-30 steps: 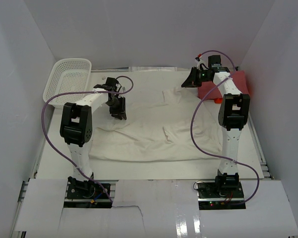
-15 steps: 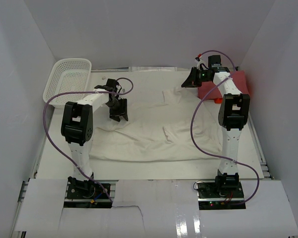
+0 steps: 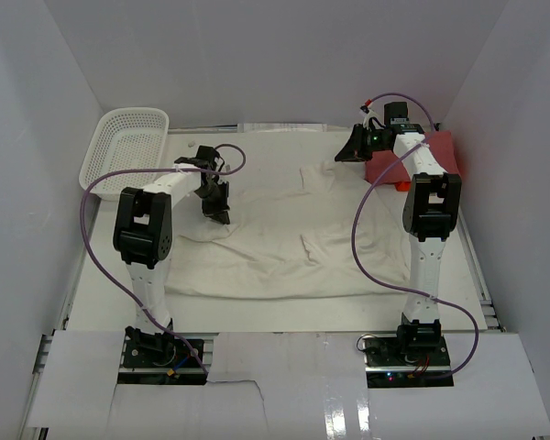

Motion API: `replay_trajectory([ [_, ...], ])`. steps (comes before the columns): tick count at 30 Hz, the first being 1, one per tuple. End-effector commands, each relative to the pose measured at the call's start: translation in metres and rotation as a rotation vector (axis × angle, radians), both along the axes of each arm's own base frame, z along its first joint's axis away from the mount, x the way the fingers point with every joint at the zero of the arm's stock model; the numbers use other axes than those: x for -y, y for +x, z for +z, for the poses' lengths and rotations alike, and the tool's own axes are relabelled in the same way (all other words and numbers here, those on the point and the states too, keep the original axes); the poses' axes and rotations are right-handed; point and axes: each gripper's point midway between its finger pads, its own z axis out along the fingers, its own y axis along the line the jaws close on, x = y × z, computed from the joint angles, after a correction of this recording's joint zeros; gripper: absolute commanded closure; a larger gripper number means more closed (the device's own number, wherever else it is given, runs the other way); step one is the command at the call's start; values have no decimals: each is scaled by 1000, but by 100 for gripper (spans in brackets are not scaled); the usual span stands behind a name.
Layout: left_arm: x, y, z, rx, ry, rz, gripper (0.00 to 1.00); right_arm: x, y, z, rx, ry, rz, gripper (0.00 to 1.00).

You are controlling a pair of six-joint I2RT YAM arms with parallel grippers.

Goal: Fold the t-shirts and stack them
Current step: Grap the side of the flattened tshirt furthest away from the robot with both arms

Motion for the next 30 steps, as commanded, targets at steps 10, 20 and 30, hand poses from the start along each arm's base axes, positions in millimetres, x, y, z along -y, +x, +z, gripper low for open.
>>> replay_trajectory([
  [10, -41, 69, 106, 338, 24, 252, 100, 2, 4, 37, 89, 0, 4, 92],
  [20, -99, 121, 114, 390, 59, 473, 100, 23, 13, 51, 133, -71, -78, 92],
  [30, -121, 110, 57, 257, 87, 531, 100, 63, 20, 66, 127, -32, -155, 92],
])
